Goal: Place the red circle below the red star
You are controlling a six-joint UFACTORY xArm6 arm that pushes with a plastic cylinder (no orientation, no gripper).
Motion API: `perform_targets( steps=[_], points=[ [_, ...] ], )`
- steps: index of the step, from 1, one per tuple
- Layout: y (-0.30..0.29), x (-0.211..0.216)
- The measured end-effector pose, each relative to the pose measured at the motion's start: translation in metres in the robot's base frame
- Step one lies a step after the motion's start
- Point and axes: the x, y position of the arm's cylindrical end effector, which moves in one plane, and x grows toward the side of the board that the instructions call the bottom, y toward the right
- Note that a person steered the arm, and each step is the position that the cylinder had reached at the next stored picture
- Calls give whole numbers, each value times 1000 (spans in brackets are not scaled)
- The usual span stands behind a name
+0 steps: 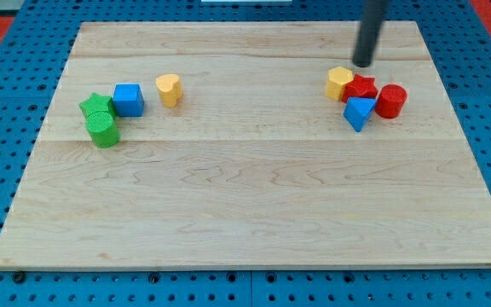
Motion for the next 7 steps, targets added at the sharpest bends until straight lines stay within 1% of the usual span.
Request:
perform_targets(
  steps=[1,2,3,4,5,6,7],
  points=[
    [17,43],
    [0,80],
    [-30,102],
    [2,71],
    [9,53],
    [14,15],
    [-22,-2]
  ],
)
